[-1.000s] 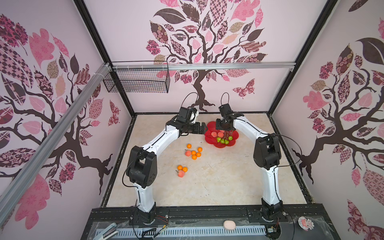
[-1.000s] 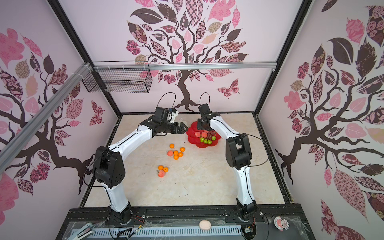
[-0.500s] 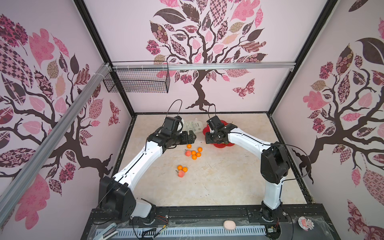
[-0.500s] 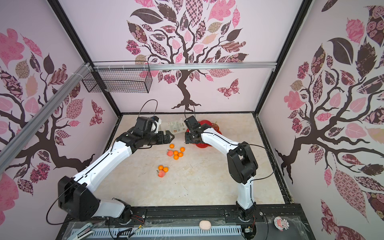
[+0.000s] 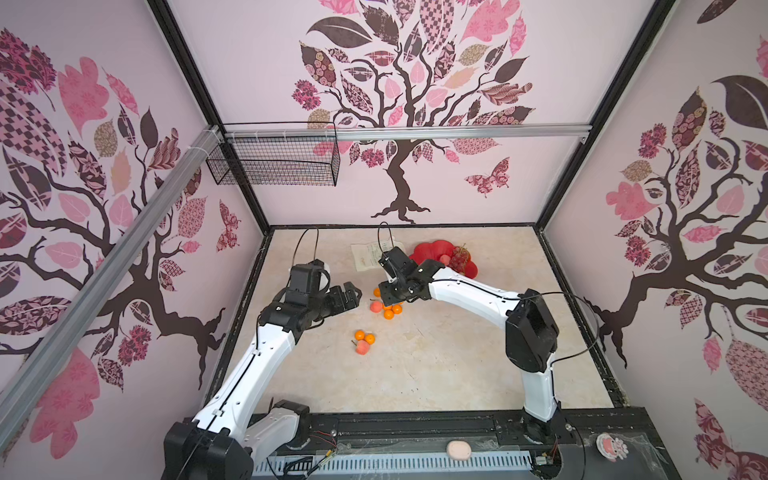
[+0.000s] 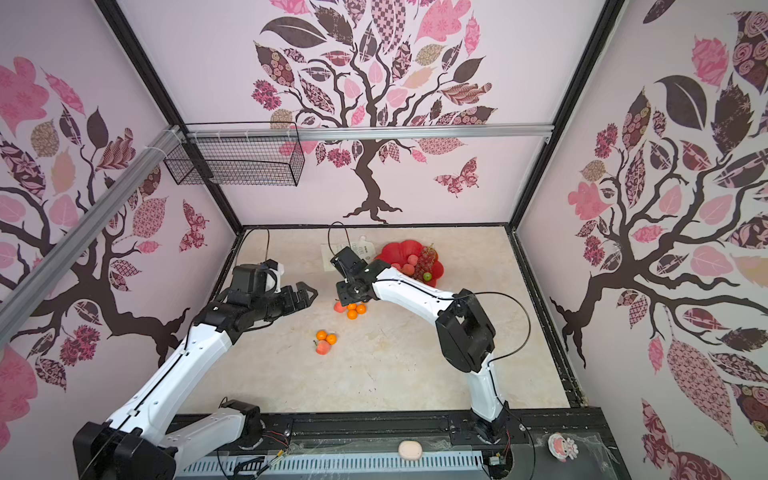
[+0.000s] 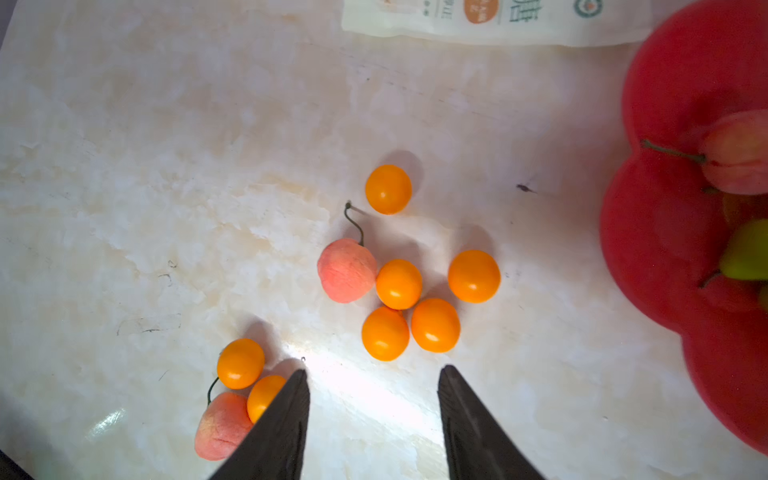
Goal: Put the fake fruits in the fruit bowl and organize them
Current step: 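Move the right gripper over the stemmed pink peach while the left arm draws back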
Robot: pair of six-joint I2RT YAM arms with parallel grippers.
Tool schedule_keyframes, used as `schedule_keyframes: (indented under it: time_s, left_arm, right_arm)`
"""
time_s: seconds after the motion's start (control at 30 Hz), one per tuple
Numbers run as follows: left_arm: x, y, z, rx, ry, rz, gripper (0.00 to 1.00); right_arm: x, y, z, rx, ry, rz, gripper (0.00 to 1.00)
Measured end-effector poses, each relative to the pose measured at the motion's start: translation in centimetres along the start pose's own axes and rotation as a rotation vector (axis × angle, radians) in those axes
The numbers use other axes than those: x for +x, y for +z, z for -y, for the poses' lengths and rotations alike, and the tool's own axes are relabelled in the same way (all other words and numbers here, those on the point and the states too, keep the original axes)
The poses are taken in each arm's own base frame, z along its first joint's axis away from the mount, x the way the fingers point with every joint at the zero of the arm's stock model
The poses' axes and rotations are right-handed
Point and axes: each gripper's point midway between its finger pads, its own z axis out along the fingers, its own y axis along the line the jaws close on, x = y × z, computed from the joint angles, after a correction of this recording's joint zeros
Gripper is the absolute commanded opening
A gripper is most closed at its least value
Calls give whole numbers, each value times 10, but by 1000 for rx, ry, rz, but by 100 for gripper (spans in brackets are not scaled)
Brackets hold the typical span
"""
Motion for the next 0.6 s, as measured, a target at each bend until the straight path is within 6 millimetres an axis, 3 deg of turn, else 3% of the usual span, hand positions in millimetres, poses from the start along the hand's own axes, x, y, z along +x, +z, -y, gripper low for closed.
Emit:
schedule_keyframes:
  time_s: [0.13, 0.27, 0.6]
  left_arm:
    - [5, 3, -17, 13, -57, -15, 98]
    - [6, 5, -35, 16, -109, -12, 98]
    - [-13, 0, -39, 60, -133, 49, 98]
  right_arm:
    - [8, 16, -14, -5, -53, -45, 54]
    - [13, 32, -11, 13, -79, -87, 54]
    - [12, 64, -12, 35, -120, -139, 55]
